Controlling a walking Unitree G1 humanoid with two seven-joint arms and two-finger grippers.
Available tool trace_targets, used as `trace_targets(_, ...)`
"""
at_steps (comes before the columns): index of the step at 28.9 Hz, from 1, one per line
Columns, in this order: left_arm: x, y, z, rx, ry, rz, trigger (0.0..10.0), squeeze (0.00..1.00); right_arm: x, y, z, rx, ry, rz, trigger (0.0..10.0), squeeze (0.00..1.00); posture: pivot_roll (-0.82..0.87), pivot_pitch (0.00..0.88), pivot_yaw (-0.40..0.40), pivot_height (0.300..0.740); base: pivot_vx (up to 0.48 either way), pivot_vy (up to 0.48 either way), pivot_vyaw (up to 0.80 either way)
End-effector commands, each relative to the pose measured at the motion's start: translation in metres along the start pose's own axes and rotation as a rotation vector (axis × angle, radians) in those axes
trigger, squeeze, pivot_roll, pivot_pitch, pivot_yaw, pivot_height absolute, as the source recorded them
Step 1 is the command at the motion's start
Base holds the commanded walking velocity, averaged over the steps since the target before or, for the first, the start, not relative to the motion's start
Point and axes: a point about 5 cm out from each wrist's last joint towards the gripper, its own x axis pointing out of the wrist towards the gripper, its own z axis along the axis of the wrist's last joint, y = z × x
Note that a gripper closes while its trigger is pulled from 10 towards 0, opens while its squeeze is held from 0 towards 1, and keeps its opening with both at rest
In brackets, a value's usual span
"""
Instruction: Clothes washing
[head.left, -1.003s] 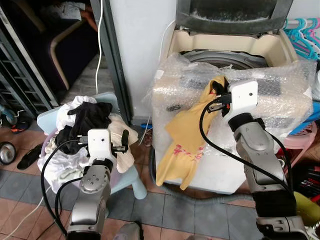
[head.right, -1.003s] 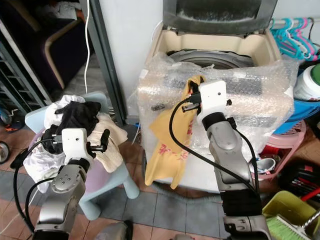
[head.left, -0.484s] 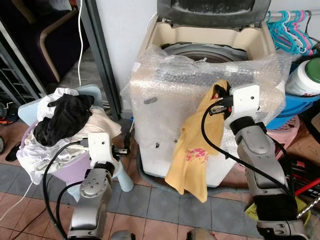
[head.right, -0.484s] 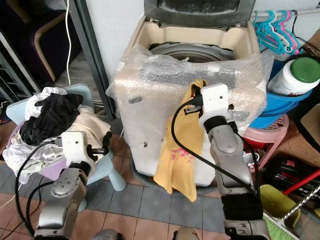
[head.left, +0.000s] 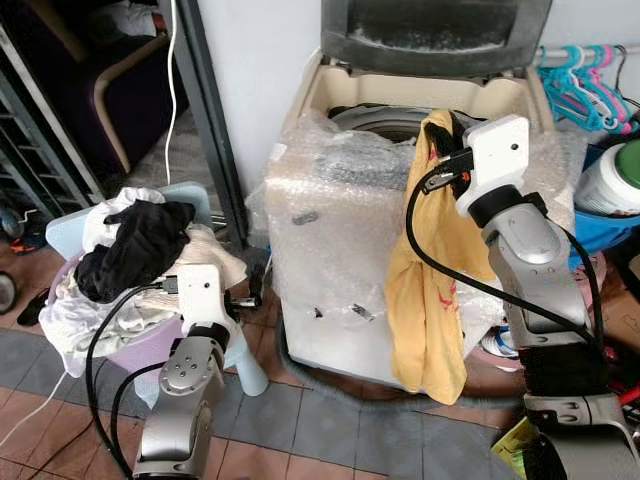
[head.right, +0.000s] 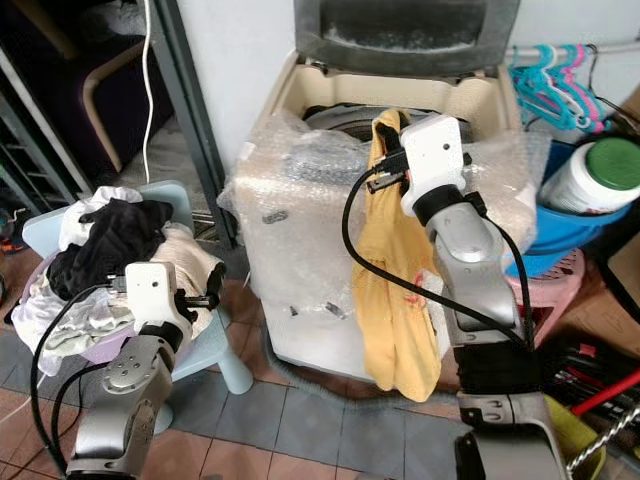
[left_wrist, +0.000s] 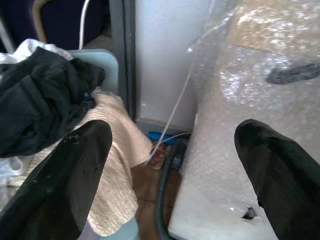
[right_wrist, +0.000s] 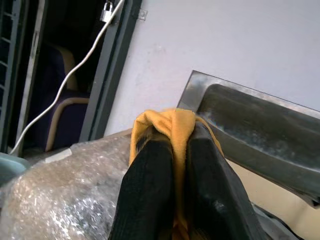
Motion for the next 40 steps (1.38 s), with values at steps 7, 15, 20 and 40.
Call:
trace_targets(7,0.004,-0.007,0.005,-0.012,-0.011,-0.023,10.0,0.0,0.017,-0.01,0.021,-0.024,-0.084,0.031,10.0,0.0,-0.05,0.0,0.028,0.74,0.377,0.0,0.0)
trace_targets(15,0.006,-0.009,0.005,-0.012,-0.002,-0.014,10.0,0.0,0.047,-0.035,0.049,-0.062,-0.138,0.028,10.0,0.0,-0.05,0.0,0.027,0.74,0.0,0.0,0.0)
trace_targets(20,0.007,-0.01,0.005,-0.013,-0.004,-0.011,10.0,0.0,0.066,-0.113,0.111,-0.112,-0.271,-0.345,10.0,0.0,-0.05,0.0,0.024,0.74,0.0,0.0,0.0)
trace_targets(40,0.008,-0.012,0.005,-0.019,0.004,0.004,10.0,0.0,0.039,-0.073,-0.03,-0.047,0.226,-0.23,10.0,0.0,-0.05,0.0,0.018,0.74,0.0,0.0,0.0)
